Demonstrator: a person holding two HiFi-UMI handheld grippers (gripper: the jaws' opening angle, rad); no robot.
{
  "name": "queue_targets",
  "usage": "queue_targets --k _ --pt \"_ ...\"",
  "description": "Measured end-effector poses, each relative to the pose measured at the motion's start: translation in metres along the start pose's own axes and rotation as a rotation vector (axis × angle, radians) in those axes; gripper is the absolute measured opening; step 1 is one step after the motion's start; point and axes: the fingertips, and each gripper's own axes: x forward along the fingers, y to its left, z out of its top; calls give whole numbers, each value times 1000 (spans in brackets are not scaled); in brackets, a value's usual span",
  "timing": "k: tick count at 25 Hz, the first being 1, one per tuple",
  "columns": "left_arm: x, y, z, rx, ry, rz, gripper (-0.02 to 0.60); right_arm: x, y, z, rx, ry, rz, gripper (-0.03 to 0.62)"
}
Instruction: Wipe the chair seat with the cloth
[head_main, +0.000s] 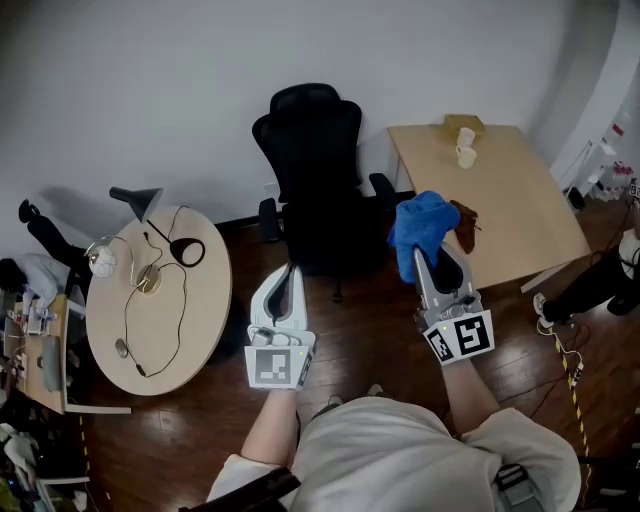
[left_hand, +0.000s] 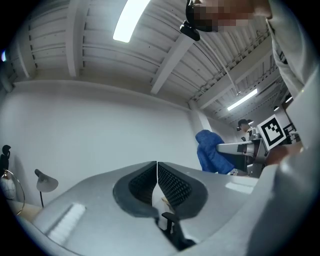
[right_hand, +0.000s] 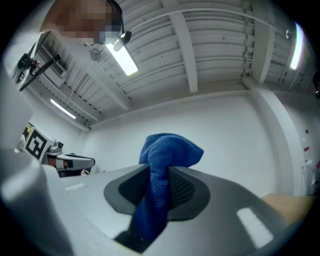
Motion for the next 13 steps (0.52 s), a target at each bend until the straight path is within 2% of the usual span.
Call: queue_targets --k 2,9,11,13 --pt "0 3 -1 -6 13 -5 0 4 -2 2 19 -6 -18 97" --pt "-8 -9 3 -50 -37 -41 0 -11 4 -4 36 29 -62 98" --pt "-14 -11 9 -45 -81 -46 0 -19 11 -4 42 46 -63 98" --pt "-20 -9 19 -22 -160 -41 0 -26 19 -1 45 61 -56 98"
